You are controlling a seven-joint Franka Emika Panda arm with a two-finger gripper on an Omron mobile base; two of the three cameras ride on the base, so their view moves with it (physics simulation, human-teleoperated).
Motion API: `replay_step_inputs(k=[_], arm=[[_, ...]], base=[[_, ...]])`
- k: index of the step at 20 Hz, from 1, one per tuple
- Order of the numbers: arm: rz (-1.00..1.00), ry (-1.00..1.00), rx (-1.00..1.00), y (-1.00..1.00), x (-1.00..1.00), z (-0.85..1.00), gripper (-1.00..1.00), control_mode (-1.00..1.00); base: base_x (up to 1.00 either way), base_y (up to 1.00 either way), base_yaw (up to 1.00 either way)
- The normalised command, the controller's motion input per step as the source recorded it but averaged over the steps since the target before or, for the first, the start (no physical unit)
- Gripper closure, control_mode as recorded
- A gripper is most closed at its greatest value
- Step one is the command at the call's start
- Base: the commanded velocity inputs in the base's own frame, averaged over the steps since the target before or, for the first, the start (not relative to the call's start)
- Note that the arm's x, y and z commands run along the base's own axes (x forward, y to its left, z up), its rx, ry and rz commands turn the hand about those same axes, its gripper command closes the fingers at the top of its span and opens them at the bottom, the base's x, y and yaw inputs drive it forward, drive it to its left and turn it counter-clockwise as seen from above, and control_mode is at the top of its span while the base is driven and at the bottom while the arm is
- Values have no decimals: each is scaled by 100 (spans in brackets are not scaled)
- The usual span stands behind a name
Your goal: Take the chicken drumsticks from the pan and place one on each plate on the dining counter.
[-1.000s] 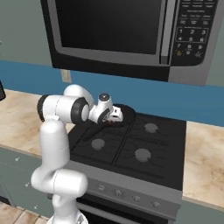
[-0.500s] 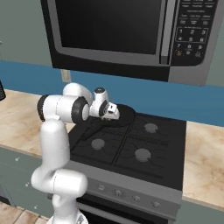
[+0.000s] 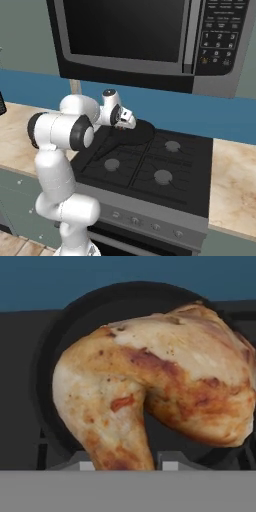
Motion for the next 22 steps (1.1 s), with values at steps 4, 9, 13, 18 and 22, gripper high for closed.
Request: replay_step_inputs(k=[4, 9, 13, 18, 22], arm=[[-12, -15, 10, -44, -100, 21, 100, -100], [0, -11, 6, -12, -100, 48, 100, -100], [4, -3, -1, 0, -100, 70, 100, -100], [4, 0, -2, 0, -100, 51, 100, -100], [0, 3, 0, 6, -100, 34, 100, -100]], base=[[0, 0, 0], [0, 0, 0], [0, 0, 0], [0, 0, 0], [0, 0, 0]])
